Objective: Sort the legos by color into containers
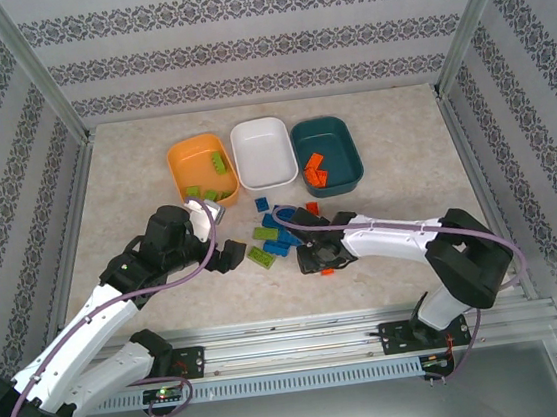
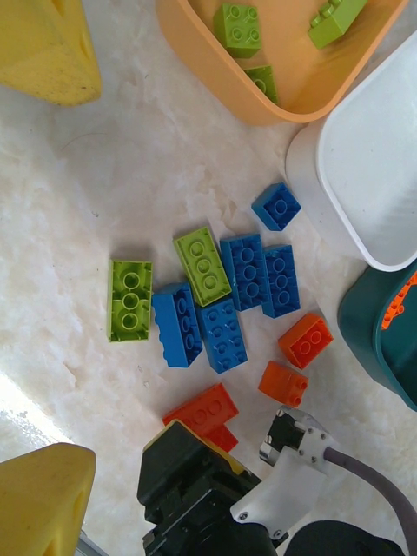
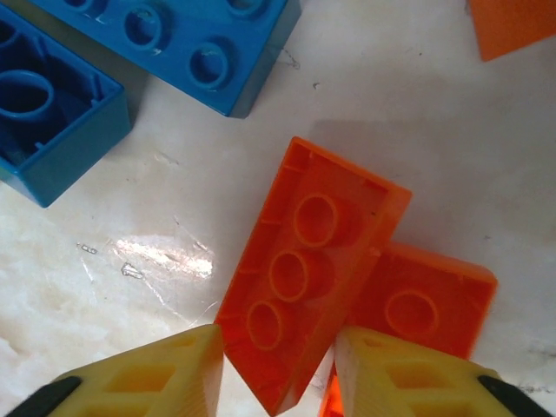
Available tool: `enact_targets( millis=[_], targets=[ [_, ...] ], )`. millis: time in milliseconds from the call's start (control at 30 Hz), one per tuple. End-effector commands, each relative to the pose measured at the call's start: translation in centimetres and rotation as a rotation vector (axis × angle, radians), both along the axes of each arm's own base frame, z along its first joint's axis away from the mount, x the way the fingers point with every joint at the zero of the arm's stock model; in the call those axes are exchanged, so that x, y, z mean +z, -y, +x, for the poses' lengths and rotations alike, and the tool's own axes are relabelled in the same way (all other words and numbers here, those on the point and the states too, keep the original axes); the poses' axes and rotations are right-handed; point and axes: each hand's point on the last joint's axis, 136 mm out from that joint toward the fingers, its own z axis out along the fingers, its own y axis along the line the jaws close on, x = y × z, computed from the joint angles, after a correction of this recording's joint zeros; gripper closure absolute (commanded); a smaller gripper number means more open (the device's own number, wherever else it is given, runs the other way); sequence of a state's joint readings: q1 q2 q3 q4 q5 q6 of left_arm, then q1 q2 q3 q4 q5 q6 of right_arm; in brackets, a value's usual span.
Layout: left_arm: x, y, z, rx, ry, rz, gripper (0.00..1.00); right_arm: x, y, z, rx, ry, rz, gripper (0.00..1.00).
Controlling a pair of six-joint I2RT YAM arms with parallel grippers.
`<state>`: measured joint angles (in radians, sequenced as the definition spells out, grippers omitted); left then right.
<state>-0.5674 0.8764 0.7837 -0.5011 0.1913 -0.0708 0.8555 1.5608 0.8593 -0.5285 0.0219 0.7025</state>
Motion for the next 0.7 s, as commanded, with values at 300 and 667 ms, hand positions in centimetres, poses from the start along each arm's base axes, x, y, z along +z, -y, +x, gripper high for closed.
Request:
enact_targets(
  millis=[300, 667],
  targets=[
    [1.5, 0.0, 0.3, -0.005, 0.041, -0.020, 0.00, 1.0, -0.4, 0.5, -0.008, 0.043, 0.004, 0.82],
    [1.6, -0.2, 0.3, 0.004, 0.047, -0.015, 0.00, 1.1, -1.3, 1.0, -0.010, 0.035, 0.007, 0.43]
  ],
)
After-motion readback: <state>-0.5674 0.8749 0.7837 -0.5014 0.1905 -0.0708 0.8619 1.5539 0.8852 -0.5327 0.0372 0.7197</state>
